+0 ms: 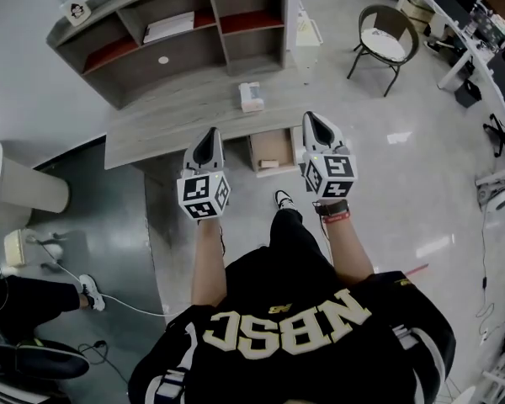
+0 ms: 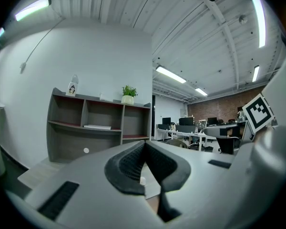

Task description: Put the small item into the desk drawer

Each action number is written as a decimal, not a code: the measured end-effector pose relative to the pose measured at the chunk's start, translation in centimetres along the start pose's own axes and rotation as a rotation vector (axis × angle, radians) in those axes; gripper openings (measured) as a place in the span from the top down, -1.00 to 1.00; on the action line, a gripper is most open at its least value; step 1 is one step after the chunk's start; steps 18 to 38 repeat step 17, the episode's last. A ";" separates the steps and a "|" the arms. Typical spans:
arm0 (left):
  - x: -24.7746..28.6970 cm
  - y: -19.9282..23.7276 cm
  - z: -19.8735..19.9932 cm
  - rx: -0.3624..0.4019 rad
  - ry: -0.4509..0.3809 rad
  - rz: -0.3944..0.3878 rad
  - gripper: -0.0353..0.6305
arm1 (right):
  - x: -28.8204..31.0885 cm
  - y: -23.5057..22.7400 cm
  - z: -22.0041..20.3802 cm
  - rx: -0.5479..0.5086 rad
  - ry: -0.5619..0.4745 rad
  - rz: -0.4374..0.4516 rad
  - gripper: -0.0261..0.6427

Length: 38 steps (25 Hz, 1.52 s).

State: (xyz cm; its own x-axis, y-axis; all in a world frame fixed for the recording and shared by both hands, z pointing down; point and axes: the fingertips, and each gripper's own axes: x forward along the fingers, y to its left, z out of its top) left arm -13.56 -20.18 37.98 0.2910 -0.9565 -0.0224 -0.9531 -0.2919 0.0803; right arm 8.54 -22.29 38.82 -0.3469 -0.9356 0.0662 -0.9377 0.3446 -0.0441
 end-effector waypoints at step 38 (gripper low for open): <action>0.9 -0.7 -1.2 -0.031 0.023 -0.077 0.85 | 1.0 -0.1 5.4 -0.198 -0.016 0.065 0.90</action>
